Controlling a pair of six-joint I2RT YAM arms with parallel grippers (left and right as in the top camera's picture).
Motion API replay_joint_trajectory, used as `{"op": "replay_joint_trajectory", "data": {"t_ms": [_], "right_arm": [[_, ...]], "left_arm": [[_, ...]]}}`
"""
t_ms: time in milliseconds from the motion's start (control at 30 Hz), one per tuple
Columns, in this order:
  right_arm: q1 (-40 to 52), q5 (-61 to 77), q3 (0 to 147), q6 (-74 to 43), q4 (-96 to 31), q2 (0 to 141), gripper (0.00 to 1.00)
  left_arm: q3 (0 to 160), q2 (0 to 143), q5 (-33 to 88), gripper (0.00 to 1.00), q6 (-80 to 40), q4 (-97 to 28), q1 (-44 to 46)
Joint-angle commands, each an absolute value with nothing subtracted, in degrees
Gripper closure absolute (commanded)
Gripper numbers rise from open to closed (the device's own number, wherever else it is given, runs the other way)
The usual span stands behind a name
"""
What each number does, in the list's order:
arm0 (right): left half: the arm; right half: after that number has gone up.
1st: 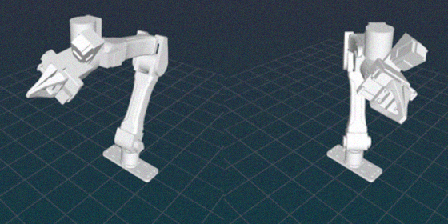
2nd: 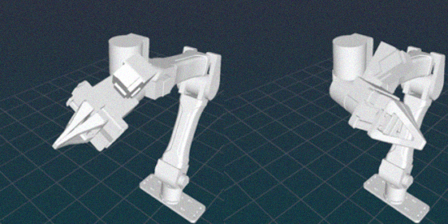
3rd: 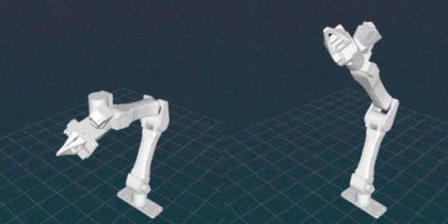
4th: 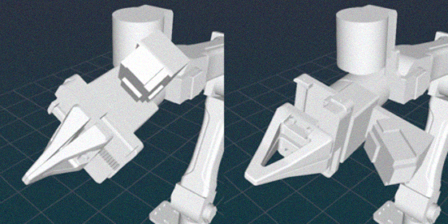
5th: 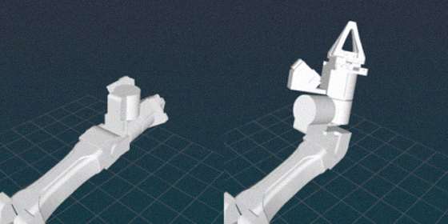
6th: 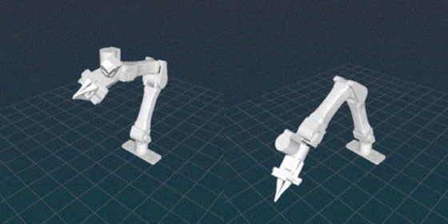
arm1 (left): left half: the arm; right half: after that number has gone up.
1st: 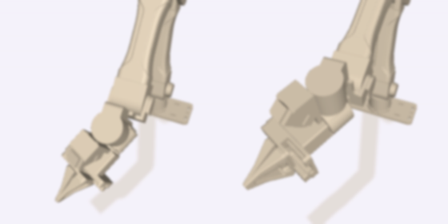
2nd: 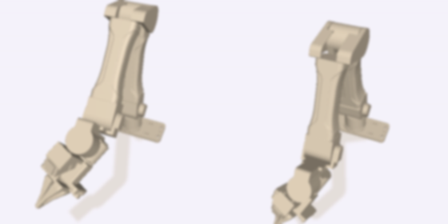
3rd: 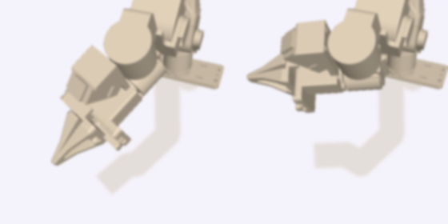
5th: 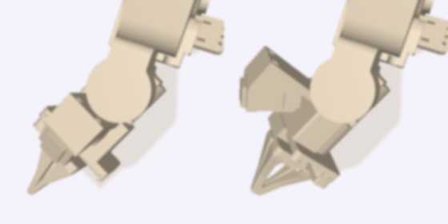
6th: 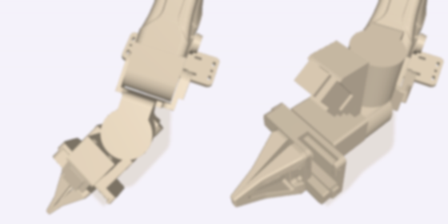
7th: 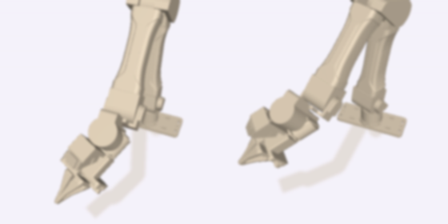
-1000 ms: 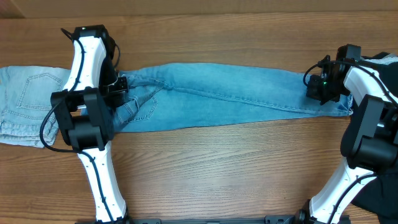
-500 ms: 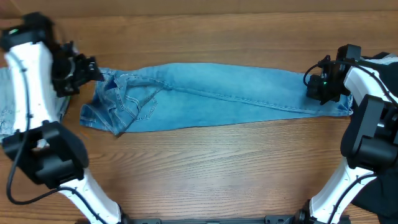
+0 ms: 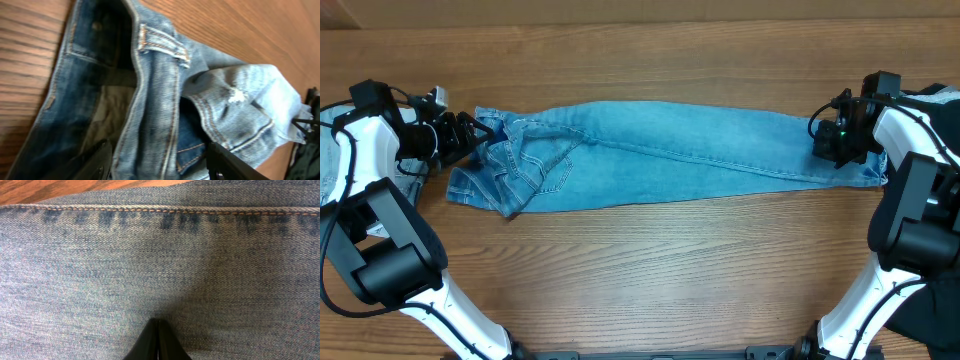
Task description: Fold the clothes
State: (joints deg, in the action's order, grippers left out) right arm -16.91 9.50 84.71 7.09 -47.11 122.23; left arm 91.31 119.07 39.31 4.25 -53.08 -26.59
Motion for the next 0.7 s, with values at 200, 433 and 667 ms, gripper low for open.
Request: {"op": "replay_joint_trajectory", "data": {"t_ms": [200,433,667], "right_arm": [[-17.74,3.14,79.99,6.83,-47.83,130.02,0.96],[-17.74,3.33,79.99,6.83,-47.81,130.02,0.96],[-17.74,3.33,79.99,6.83,-47.64,130.02,0.96]], "left_arm": [[87.88,119.7,33.65,0.34,4.25,-49.84,-24.71],[92.2,120.62,41.93,0.91,3.6,-51.66,-25.71],[96.09,120.64,28.69,0.32,4.54,-58.35,-25.58]]}}
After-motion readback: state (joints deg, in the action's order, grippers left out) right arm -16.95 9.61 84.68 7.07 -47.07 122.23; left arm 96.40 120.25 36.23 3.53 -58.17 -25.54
